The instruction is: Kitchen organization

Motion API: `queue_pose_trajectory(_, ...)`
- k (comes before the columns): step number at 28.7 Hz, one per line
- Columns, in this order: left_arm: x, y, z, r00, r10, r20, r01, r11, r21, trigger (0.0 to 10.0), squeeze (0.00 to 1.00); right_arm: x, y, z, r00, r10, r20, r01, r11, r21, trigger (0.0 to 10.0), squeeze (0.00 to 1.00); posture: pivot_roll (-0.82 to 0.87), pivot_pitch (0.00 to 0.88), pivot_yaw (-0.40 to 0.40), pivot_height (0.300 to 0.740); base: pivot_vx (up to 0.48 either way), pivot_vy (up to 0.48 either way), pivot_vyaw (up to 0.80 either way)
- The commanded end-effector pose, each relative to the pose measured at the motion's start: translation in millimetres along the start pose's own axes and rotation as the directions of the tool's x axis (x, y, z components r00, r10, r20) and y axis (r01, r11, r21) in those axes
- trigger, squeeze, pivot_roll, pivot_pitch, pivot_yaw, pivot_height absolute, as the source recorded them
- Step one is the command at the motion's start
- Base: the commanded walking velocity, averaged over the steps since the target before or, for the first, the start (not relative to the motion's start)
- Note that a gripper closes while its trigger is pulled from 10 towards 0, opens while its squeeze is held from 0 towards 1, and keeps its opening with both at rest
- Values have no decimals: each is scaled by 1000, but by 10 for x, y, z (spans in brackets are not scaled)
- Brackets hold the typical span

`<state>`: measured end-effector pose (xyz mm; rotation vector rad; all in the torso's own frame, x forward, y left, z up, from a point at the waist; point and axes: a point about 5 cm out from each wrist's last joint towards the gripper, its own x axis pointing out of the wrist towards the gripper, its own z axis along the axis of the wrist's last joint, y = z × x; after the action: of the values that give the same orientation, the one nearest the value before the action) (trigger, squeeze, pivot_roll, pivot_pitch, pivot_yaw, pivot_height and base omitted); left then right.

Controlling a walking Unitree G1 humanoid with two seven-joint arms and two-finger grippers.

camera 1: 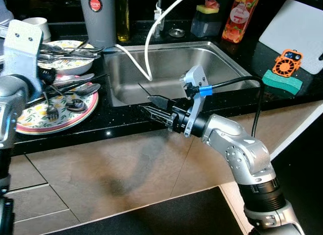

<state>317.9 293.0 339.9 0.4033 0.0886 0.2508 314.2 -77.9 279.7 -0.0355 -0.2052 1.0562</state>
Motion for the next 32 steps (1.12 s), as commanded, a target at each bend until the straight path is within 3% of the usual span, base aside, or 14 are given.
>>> queue_pose_trajectory(1,-42,104,-62,998,23,-63,-21,999,35,10000,0,-3,32,-3,1000,23,-12,-23,1000,-7,10000,0,-5,167,-25,740,0,0,0)
queue_pose_trajectory(5,-82,144,-126,992,4,-125,2,999,51,10000,0,-2,39,-15,999,36,-23,-36,999,-11,10000,0,-1,167,-30,740,0,0,0)
queue_pose_trajectory(10,-92,143,-220,982,-41,-187,44,999,16,10000,0,-1,42,-19,998,48,-34,-49,999,-17,10000,0,-2,167,-31,740,0,0,0)
queue_pose_trajectory(14,-97,144,-256,976,-58,-209,55,998,-22,9765,0,-7,45,-22,998,55,-41,-56,998,-18,10000,0,-4,167,-28,740,0,0,0)
queue_pose_trajectory(15,-111,153,-286,971,-65,-228,58,998,-37,9255,0,-15,45,-24,997,58,-47,-59,998,-21,10000,0,-5,167,-29,740,0,0,0)
queue_pose_trajectory(24,-121,153,-359,961,-101,-259,77,992,-99,9412,0,-19,50,-35,996,67,-53,-68,998,-17,10000,0,-2,167,-34,740,0,0,0)
queue_pose_trajectory(25,-124,166,-391,957,-101,-272,75,992,-105,7569,0,-18,50,-36,996,69,-54,-70,997,-16,10000,0,-3,168,-35,740,0,0,0)
queue_pose_trajectory(28,-125,172,-405,955,-101,-278,74,992,-106,7569,0,-18,51,-36,996,70,-54,-71,997,-16,10000,0,-3,168,-35,740,0,0,0)
queue_pose_trajectory(29,-126,173,-417,954,-105,-281,74,990,-117,4745,0,-18,50,-36,996,71,-55,-72,997,-16,10000,0,-3,168,-35,740,0,0,0)
queue_pose_trajectory(30,-127,175,-431,952,-109,-287,76,990,-123,2784,0,-19,50,-37,996,72,-56,-73,997,-17,10000,0,-3,168,-35,740,0,0,0)
queue_pose_trajectory(31,-126,173,-442,950,-114,-289,79,988,-129,0,0,-18,51,-38,996,73,-57,-74,997,-17,10000,0,-3,168,-35,740,0,0,0)
queue_pose_trajectory(32,-127,172,-451,949,-118,-292,82,988,-132,0,0,-18,51,-39,996,74,-58,-75,997,-18,10000,0,-3,168,-35,740,0,0,0)
